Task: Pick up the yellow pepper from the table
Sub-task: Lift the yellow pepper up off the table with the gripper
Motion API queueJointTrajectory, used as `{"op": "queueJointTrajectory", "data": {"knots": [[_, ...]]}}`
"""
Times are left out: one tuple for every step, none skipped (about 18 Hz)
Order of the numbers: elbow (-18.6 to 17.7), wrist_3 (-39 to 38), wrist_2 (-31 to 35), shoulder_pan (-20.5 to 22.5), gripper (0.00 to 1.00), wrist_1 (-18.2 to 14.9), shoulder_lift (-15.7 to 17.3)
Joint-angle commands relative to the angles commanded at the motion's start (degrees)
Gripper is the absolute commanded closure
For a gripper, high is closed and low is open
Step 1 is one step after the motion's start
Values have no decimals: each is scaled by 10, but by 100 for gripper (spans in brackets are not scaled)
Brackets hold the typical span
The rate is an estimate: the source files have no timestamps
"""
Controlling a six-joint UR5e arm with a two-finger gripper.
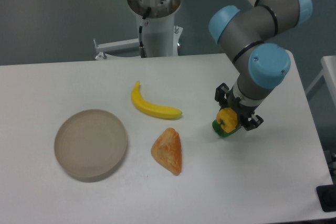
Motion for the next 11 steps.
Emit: {"op": "queueJointTrajectory", "data": {"knots": [[1, 7, -5, 5, 78, 0, 3], [1, 7, -7, 5, 78, 0, 4], [1, 10, -9, 5, 78, 0, 4], [1, 29, -12, 5, 78, 0, 4], [0, 35, -13, 5, 78, 0, 4], [0, 36, -14, 5, 78, 0, 3], [0, 36, -14, 5, 78, 0, 2], [0, 36, -13, 5, 78, 0, 2], [-1, 36, -13, 4, 78, 0, 2], [-1, 36, -13, 4, 78, 0, 2], [0, 36, -13, 5, 78, 0, 2]]}}
